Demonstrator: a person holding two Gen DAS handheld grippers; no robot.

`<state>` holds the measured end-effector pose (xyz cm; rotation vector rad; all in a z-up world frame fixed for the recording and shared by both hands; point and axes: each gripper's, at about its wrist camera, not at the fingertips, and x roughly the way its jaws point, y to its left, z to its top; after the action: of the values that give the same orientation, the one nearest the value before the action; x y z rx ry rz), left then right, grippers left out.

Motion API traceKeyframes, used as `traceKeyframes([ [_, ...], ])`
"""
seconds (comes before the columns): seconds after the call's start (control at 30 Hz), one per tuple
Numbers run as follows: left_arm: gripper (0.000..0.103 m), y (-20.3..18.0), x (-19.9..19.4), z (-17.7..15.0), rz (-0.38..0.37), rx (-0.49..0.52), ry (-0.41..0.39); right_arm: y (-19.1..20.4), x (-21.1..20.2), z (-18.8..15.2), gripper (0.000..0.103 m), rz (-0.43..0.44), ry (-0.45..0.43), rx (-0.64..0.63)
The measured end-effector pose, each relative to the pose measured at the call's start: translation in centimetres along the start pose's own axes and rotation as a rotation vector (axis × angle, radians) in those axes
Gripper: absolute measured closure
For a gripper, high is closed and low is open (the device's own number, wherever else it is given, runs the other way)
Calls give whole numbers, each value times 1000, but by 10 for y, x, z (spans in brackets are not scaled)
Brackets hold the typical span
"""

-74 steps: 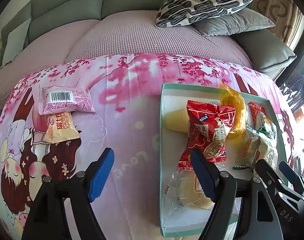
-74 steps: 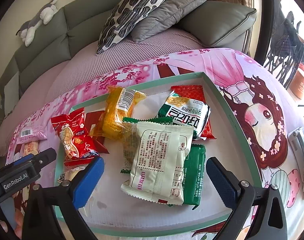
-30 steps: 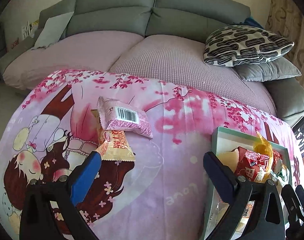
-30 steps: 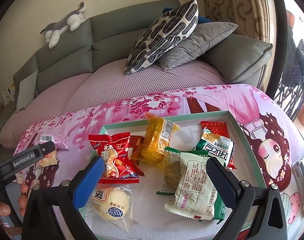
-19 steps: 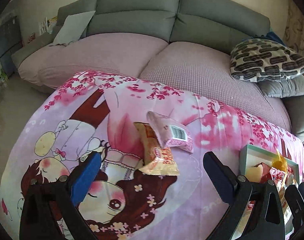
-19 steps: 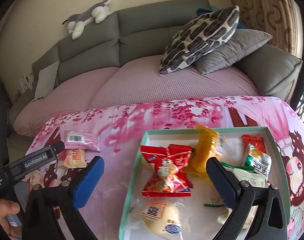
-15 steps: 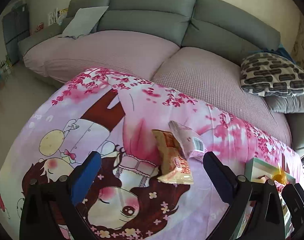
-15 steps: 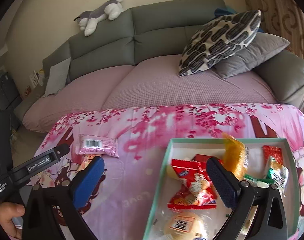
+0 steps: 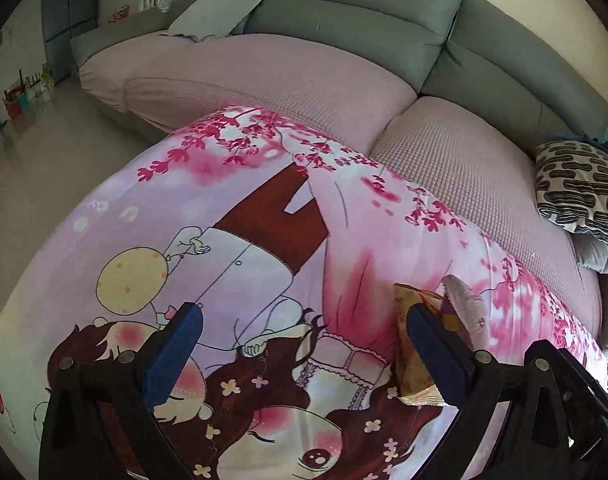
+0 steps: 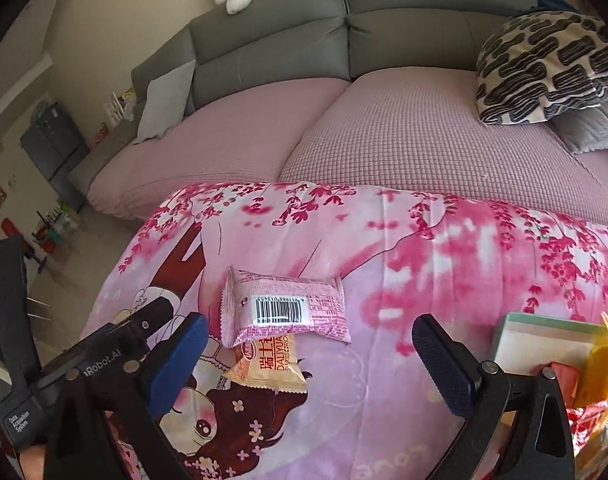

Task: Organize snacks
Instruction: 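Withdraw both tools from the tray toward the last two packs, then grasp the yellow Dalyuan bread pack with the left tool while the right tool grasps the pink barcode pack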

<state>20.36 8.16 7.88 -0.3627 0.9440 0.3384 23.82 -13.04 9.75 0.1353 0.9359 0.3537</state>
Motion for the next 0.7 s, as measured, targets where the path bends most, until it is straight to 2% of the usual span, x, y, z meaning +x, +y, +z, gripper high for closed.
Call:
traceKeyframes([
  [0.13, 1, 15, 8, 1, 18, -45, 19, 5, 24, 17, 0, -24, 25, 7],
  [0.37, 1, 18, 15, 0, 20, -53, 49, 14, 74, 37, 0, -82, 146, -14],
  [0.5, 1, 16, 17, -1, 12, -46, 59, 16, 85, 32, 0, -96, 205, -50],
  [0.7, 1, 12, 16, -2, -5, -38, 63, 6, 76, 7, 0, -138, 240, -103],
])
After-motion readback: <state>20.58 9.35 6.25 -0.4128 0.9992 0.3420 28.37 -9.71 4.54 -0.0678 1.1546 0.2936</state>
